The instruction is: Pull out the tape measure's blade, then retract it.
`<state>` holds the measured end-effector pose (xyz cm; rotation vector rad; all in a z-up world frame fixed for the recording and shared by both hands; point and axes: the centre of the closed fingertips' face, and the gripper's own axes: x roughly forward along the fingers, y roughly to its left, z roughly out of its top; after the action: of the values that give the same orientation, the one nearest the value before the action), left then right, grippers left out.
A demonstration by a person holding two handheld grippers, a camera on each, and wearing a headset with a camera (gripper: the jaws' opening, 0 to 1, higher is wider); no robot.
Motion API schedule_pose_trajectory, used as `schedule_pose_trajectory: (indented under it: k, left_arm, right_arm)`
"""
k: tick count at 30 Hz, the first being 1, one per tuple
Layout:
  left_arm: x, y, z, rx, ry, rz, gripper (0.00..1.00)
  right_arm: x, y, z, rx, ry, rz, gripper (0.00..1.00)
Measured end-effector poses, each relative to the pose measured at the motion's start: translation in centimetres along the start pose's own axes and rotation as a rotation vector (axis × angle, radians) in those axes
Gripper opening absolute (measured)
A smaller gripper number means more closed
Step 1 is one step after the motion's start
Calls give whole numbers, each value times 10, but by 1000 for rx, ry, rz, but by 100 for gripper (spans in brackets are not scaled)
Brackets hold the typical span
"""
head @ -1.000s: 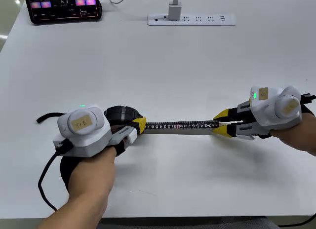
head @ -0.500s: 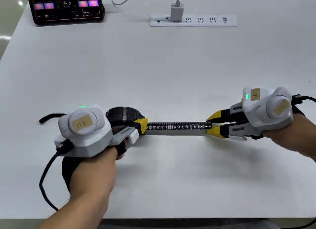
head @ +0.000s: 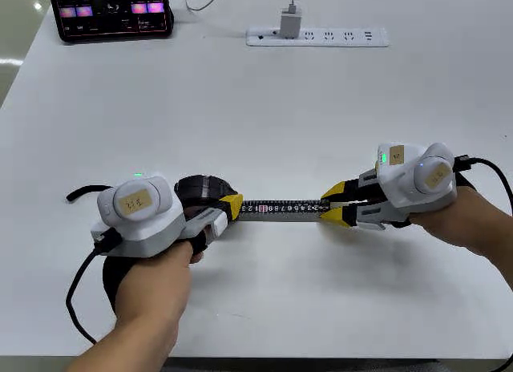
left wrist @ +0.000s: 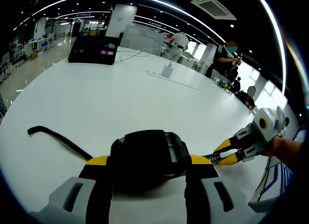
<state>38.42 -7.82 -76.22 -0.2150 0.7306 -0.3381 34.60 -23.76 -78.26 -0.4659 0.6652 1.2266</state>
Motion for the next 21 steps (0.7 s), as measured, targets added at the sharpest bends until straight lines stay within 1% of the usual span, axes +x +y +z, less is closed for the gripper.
schedule_pose_trajectory:
  k: [13,21]
  left_arm:
    - [-1,-2,0,-5,1,-4,57]
    - [-1,-2,0,-8,-1,-7,57]
  right_arm:
    - [20,0,12,1,-30,19,11]
    - [30,4,23,-11,-40,34,11]
